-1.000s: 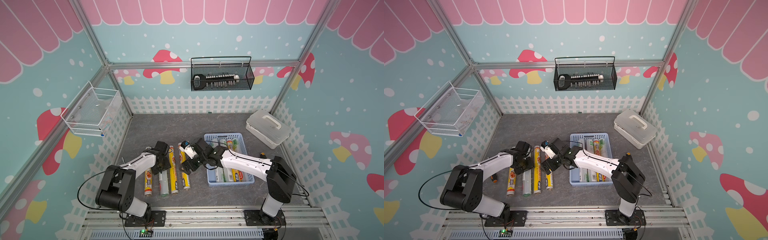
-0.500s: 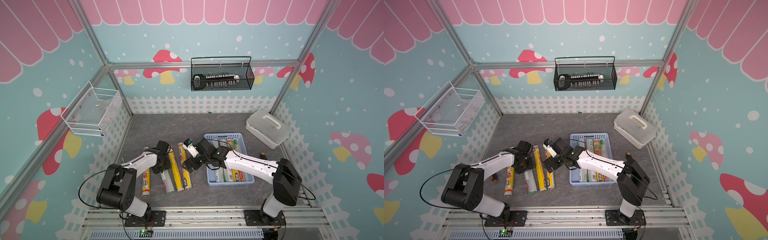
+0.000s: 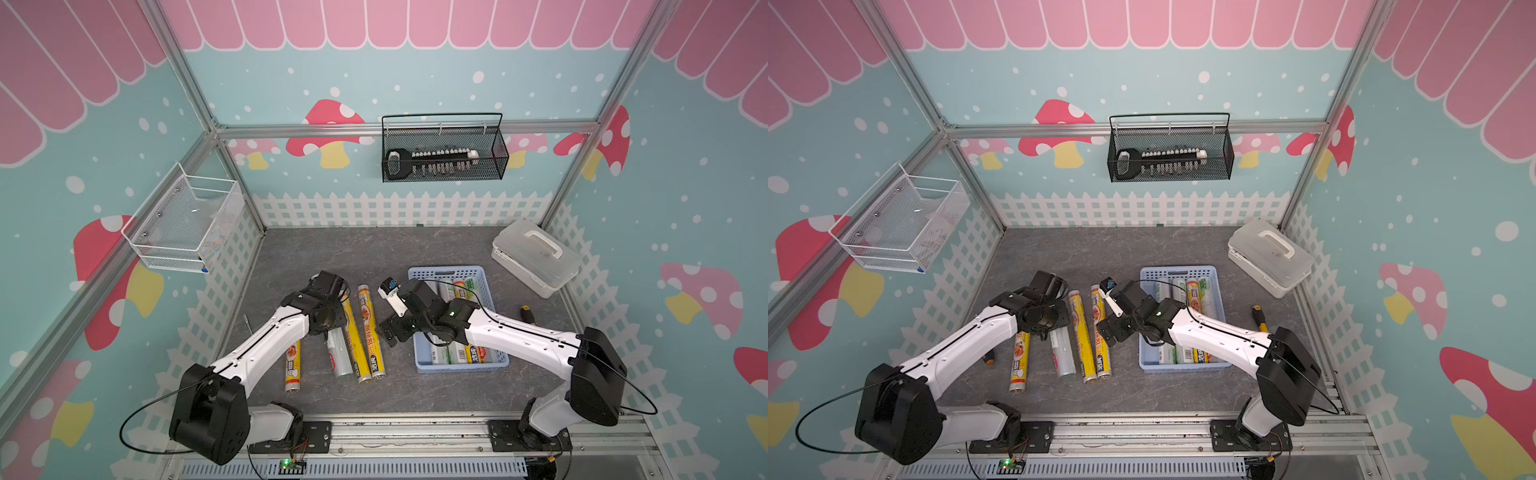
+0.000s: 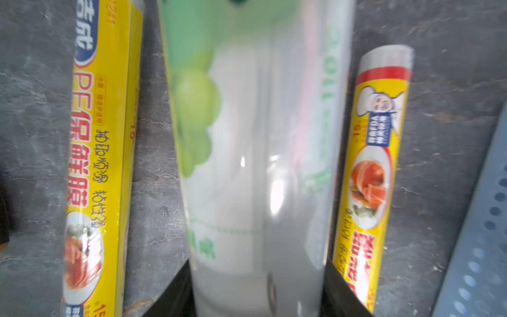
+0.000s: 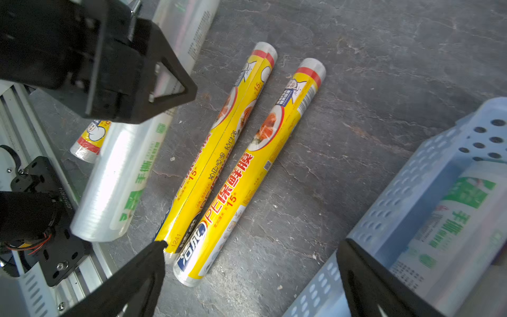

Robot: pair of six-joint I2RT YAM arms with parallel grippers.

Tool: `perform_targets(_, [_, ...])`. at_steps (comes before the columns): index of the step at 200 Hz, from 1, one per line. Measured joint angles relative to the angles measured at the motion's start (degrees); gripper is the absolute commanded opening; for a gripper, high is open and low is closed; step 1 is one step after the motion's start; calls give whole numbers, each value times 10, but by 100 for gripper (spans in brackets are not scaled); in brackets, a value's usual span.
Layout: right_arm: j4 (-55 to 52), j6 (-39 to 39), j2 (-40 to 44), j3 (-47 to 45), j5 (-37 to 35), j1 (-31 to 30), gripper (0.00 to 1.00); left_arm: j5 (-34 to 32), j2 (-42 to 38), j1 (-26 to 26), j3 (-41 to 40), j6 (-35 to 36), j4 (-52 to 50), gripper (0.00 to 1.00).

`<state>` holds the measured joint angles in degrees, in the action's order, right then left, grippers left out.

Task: Put the plastic wrap into the basket
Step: Pick up the plastic wrap from the center of the board, then place the plastic wrap in the basket.

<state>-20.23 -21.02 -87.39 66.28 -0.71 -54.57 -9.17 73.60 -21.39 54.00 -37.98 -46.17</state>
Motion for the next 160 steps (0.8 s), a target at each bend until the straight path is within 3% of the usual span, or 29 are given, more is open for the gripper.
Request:
perform_targets(27, [8,-6,50,-35,-43,6,99,-15,-23,-56,48,-22,-11,18])
perform_targets(56, [18,-18,108,-76,-86,23,100,-18,4,-127,114,-41,-5,17])
perform_targets(105, [19,-50,198,-154,-107,90,100,-20,130,-229,229,-66,22,16])
perform_targets(160, [-7,-78,299,-230,-74,203,99,-36,268,-290,339,-93,30,16])
